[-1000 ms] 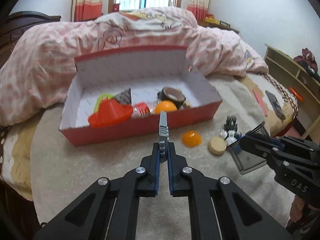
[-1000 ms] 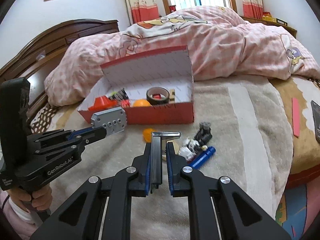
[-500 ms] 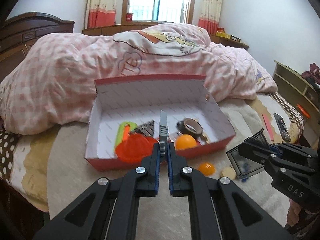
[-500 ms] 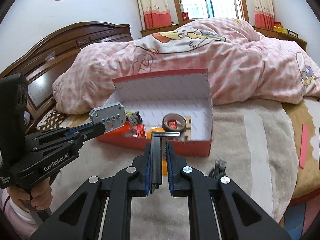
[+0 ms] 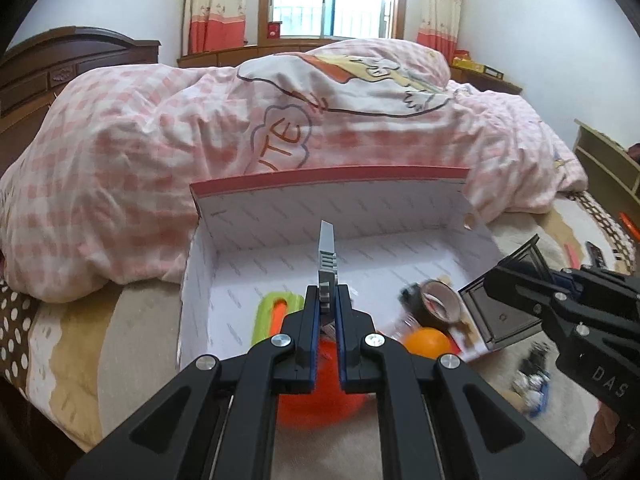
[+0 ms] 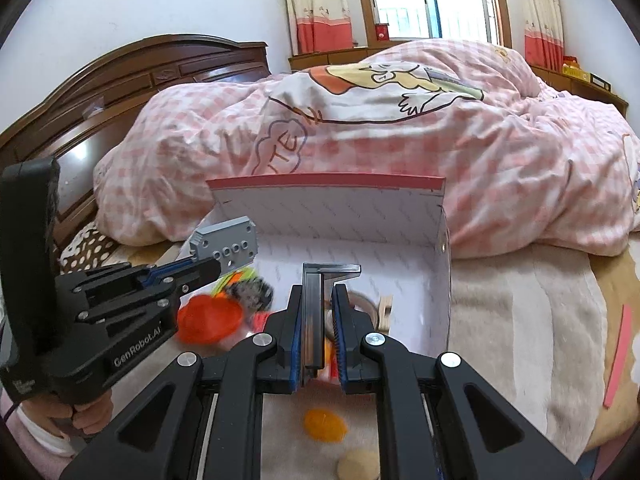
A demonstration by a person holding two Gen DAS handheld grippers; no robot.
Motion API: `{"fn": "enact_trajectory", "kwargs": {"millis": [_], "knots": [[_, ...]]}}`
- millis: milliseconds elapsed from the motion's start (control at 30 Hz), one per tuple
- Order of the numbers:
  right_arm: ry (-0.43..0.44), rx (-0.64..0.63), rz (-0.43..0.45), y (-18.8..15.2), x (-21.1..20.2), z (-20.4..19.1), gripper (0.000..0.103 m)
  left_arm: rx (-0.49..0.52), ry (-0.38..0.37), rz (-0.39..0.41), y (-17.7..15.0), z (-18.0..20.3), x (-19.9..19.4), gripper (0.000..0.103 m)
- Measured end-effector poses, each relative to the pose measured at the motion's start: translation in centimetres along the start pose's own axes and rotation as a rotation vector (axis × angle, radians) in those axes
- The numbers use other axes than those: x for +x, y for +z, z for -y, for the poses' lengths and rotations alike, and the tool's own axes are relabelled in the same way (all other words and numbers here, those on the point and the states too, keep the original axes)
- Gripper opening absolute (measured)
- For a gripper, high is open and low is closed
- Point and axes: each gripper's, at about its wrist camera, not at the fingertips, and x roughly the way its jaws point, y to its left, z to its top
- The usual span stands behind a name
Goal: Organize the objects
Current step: 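Carry the grey plate and dark case over the red box, then lower the plate and case into the box and open both grippers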
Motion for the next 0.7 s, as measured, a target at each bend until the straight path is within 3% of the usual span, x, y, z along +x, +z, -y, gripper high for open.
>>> {"fn": "enact_trajectory", "kwargs": {"millis": [400,467,500,567,633,700], "knots": [[-0.002,0.023,-0.057,1.8,5.4,1.4,0.014,-0.016,0.074,-0.053,0.6,-1.0,4.5,0.006],[-0.004,0.029,-0.067,1.8,5.9,1.7,0.02,-0.012,0.074,-0.07,0.6,-1.0,4.8,0.016],[-0.013,0.032,-0.068,1.7,6.0,1.8,0.029,-0.013,0.073,-0.077,0.6,-1.0,4.9,0.021],[-0.032,0.039,-0.074,1.7,6.3,1.9,0.038,-0.015,0.076,-0.074,0.5,-0.9,4.8,0.042],[-0.036,0.044,-0.076,1.7,6.3,2.0,0.044,-0.012,0.082,-0.051,0.4,-0.8,4.4,0.049],[-0.033,0.044,-0.071,1.6,6.0,2.0,0.046,0.0,0.083,-0.045,0.4,-0.5,4.1,0.05]]}}
